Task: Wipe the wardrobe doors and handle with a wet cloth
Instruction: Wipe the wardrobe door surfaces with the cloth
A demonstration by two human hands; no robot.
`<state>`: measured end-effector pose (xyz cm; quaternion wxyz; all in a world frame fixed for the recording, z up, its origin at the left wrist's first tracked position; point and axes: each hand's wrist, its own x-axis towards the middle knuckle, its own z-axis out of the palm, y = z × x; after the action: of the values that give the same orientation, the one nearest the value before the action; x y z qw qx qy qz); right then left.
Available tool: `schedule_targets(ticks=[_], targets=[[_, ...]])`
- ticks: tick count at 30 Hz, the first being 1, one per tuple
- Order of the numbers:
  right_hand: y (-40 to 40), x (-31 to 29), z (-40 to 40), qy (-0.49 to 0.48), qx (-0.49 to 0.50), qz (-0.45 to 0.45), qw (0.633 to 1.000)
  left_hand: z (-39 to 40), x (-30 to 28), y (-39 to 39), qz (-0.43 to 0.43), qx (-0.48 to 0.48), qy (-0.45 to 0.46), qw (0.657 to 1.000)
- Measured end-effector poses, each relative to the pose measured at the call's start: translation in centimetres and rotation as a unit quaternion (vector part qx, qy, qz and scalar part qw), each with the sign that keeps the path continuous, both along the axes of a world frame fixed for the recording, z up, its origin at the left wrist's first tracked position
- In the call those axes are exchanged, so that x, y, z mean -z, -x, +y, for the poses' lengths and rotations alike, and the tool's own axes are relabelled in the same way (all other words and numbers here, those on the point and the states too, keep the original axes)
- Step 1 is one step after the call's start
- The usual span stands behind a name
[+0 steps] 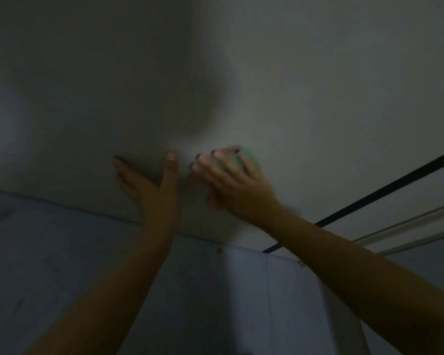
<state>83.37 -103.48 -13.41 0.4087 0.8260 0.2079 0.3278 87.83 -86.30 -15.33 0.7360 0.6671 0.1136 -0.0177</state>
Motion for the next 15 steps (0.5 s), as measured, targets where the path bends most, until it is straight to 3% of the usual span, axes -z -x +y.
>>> schedule_targets(ticks=[3, 7, 12, 15], targets=[[-0.5, 2.0, 0.7, 0.051, 0.005, 0.037, 0.998, 0.8, -0.3, -0.7, -0.012, -0.011, -0.014, 1.0], [0.5, -0.2, -0.4, 0.005, 0.007, 0.03, 1.0, 0.3, -0.6, -1.5, 0.015, -0.013, -0.026, 0.999], [5.7, -7.9, -5.7, -0.106, 0.09, -0.131, 0.982, -0.6, -1.3, -0.6, -0.001, -0.025, -0.031, 0.999], [4.8, -10.5, -4.8, -0.238, 0.108, -0.204, 0.944, -1.4, -3.5, 0.7, -0.078, -0.019, -0.033, 0.996]])
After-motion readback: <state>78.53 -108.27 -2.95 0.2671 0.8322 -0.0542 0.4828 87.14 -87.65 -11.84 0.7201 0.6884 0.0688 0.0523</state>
